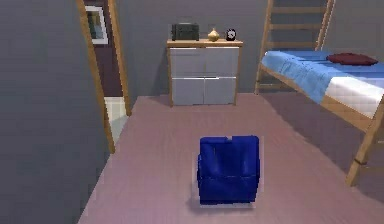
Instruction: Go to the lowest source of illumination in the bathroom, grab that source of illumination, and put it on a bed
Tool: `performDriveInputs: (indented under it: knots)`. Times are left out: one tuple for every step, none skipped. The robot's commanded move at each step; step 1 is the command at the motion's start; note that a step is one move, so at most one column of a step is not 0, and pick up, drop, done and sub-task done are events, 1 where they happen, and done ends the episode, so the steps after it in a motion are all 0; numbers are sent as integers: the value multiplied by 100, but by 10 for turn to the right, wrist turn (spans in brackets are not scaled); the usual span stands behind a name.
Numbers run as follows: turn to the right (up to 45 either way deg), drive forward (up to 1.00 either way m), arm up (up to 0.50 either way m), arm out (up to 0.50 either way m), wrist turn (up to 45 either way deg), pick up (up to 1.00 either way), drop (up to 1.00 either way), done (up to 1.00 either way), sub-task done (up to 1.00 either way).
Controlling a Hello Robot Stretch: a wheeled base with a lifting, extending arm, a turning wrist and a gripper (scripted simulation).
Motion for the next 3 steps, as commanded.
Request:
performDriveInputs:
  knots:
    - [0,60,0,0,0,0,0,0,0]
    - [-360,0,0,0,0,0,0,0,0]
    - [0,55,0,0,0,0,0,0,0]
